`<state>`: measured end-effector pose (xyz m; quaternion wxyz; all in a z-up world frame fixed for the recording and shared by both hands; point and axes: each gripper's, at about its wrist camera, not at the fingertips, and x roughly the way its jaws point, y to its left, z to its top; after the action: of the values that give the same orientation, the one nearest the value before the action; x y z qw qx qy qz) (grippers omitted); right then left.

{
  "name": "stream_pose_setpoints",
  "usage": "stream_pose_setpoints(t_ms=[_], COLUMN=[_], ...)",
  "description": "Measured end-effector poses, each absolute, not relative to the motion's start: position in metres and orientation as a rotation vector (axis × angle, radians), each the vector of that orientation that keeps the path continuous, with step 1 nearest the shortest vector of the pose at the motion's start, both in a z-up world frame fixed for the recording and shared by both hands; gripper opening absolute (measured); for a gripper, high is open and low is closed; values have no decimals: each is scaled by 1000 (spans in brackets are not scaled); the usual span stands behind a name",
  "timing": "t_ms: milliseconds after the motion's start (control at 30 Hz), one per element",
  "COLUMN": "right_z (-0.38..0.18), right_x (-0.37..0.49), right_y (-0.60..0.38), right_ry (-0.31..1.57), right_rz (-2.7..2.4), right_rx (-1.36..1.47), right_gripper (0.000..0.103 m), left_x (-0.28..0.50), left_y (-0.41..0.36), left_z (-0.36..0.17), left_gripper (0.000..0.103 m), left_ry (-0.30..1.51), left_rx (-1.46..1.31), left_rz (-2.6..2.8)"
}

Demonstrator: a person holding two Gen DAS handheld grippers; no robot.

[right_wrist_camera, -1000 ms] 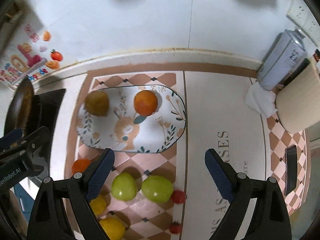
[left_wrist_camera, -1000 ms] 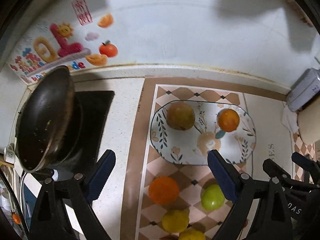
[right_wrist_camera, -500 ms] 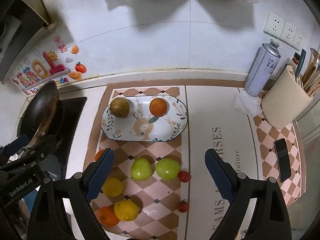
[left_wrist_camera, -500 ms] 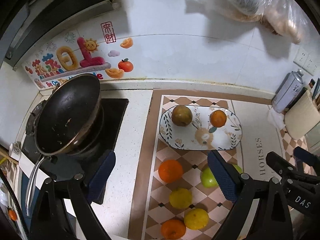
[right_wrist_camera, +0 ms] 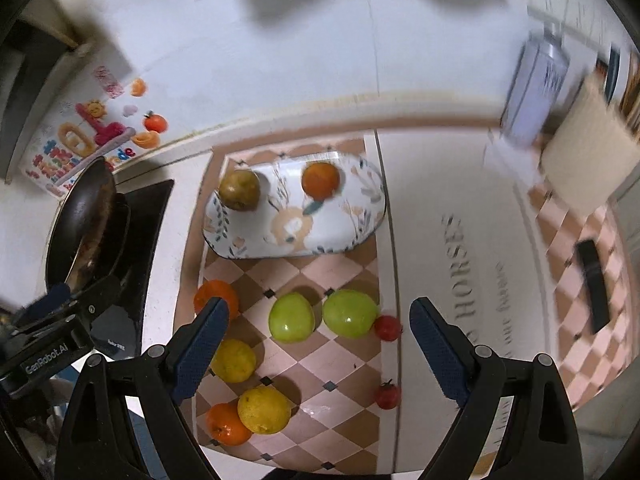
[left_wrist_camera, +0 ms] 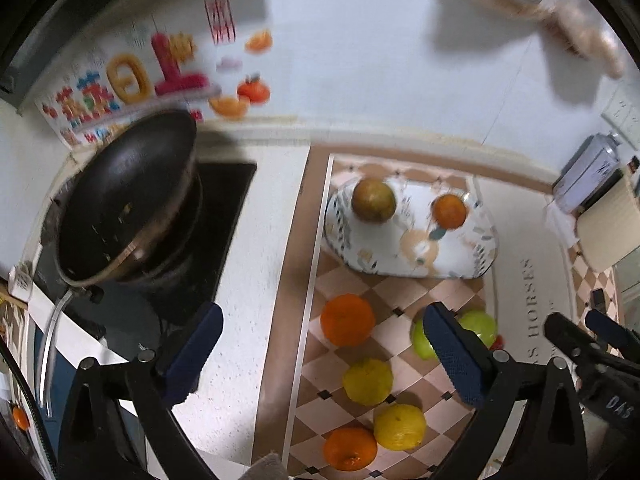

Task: Organize fruits
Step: 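Grasp an orange with the left gripper while the right gripper grasps a green apple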

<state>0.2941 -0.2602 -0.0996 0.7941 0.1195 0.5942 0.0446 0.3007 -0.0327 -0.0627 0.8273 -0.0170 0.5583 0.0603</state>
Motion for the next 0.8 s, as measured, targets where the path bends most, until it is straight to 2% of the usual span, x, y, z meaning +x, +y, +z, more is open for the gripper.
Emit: stream_pose_setpoints(t_ms=[133, 267, 300, 600, 667, 733, 800], right_z=[-154, -200, -208, -249, -255, -260, -259], right_x=[305, 315, 317, 339, 342, 344, 346], right_y=[-276, -277, -276, -259, -255, -247, -241], right_ry=[1393, 1476, 1486, 1550, 1568, 1586, 1578], right_rz=[97, 97, 94, 115, 142, 165, 166], right_rx=[372, 404, 396, 250, 257, 254, 222], right_gripper=[92, 73, 71, 68, 66, 64, 64], left_x=[316, 332, 335, 362, 364, 364, 364], left_y=[-23, -15, -15, -30, -35, -40, -44], left_z=[-101, -143, -151, -216, -224, -230, -237], left_gripper=[102, 102, 102, 101, 97, 81, 69], left_ry=[1296, 1407, 1428, 1572, 1584, 1597, 1613], left_rx=[-77, -124, -133, -122, -110, -107, -118], left_rz=[131, 135, 136, 85, 63, 43, 20])
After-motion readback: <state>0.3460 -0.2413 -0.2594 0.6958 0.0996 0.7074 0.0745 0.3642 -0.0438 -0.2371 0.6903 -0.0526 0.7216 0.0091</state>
